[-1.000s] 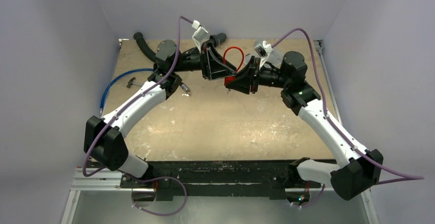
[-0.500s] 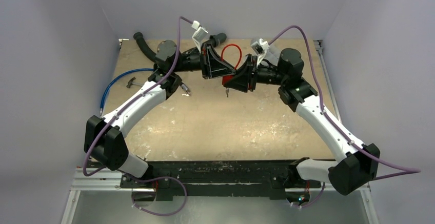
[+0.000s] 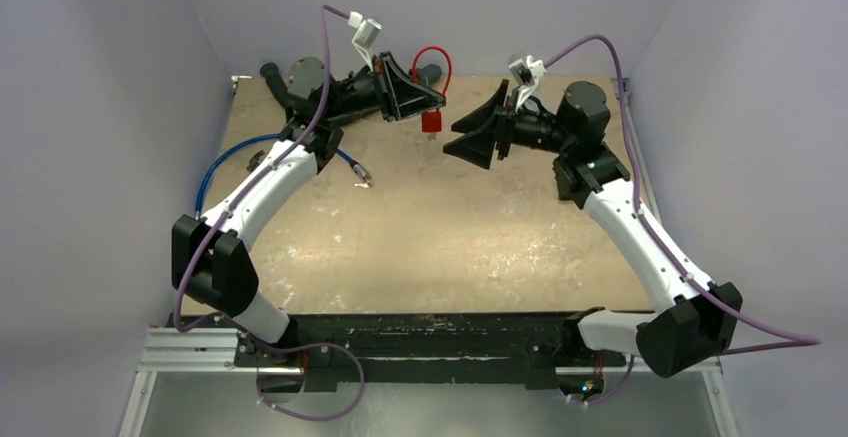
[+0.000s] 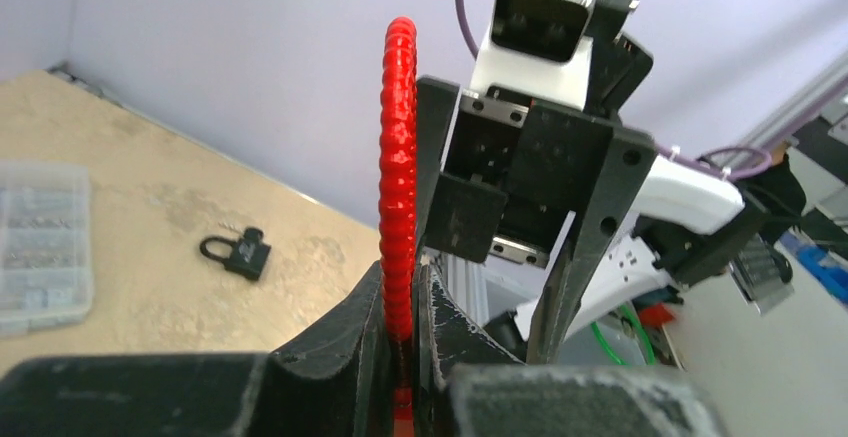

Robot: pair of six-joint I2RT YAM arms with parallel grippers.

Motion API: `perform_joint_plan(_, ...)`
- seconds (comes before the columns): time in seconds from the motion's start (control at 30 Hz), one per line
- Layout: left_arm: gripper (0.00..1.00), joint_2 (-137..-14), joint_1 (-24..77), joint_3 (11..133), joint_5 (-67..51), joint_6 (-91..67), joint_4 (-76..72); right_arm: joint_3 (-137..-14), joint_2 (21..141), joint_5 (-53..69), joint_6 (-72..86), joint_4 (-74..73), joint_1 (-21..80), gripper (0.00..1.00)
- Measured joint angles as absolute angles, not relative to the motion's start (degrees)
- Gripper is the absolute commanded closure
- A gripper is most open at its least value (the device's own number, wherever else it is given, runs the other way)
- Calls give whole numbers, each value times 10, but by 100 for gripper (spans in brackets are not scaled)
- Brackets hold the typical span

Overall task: Lock with the key
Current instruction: Lock the lock.

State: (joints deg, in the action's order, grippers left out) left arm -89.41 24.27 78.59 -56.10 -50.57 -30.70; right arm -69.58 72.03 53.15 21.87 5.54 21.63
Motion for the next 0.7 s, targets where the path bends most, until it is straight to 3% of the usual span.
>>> perform_joint_plan(0.43,100,-900,239,833,-508,-560,-325,-696,741,489,268,124,212,34)
perform_joint_plan(0.7,100,-900,239,833,-505,-575,-331,-696,756,490,292,162,232,46)
